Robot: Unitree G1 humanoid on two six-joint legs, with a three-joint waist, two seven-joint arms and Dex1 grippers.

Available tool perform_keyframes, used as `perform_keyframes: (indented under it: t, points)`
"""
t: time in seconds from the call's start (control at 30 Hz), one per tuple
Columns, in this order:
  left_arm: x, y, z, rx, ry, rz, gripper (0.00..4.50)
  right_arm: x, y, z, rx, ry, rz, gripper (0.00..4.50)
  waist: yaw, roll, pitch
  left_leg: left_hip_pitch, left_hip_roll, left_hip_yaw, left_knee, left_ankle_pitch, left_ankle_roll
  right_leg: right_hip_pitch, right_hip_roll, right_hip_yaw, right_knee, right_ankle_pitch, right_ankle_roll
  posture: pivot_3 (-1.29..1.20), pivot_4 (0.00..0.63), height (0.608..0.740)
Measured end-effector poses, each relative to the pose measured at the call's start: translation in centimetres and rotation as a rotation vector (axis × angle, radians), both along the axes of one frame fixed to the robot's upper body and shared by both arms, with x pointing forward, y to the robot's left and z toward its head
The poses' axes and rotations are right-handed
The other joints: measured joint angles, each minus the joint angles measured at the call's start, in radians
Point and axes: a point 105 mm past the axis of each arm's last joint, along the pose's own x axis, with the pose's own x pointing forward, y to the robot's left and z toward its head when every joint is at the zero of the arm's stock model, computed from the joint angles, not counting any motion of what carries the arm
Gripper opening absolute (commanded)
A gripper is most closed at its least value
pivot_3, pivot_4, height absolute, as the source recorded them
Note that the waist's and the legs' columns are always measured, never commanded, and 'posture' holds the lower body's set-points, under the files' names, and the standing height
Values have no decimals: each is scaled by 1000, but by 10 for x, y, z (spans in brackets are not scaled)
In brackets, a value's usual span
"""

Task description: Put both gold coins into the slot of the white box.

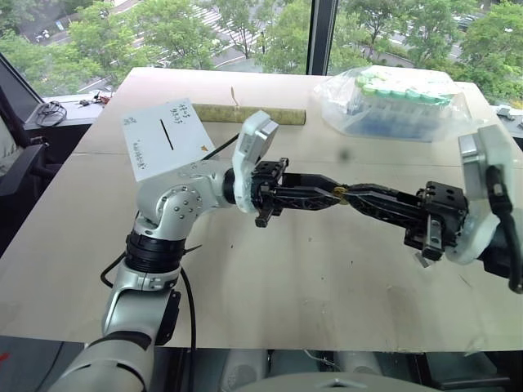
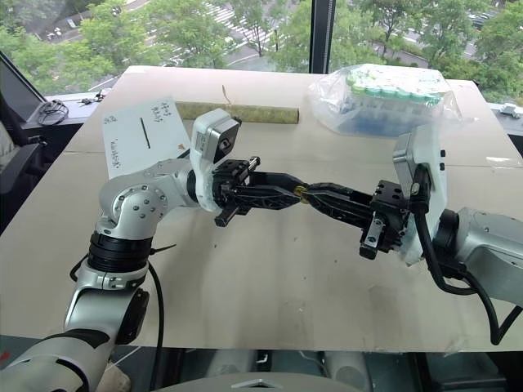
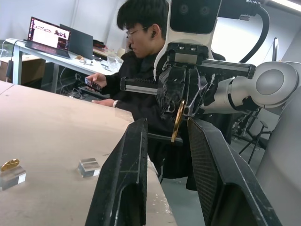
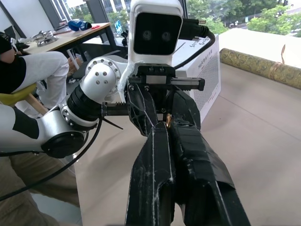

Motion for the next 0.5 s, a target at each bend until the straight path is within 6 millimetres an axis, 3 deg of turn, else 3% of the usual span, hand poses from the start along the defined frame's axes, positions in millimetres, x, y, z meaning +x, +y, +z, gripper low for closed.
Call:
perform_keyframes:
  t: [0.1,0.13,0.5]
  points:
    - [0,1,1,-6,-7,-7,123,0,-1,-1,-5,3,-5,0,0,0,0,0,0,0,0,0,0,0,0,0,0,0,0,0,150,740]
    - [-1,1,1,-10,-10,-17,38,1,-2,-1,-3,3,-13,0,0,0,0,0,0,0,0,0,0,0,0,0,0,0,0,0,150,740]
    - [-2,2,0,-18,-5,-20,38,0,-1,-1,-15,-17,-13,0,0,0,0,0,0,0,0,0,0,0,0,0,0,0,0,0,150,740]
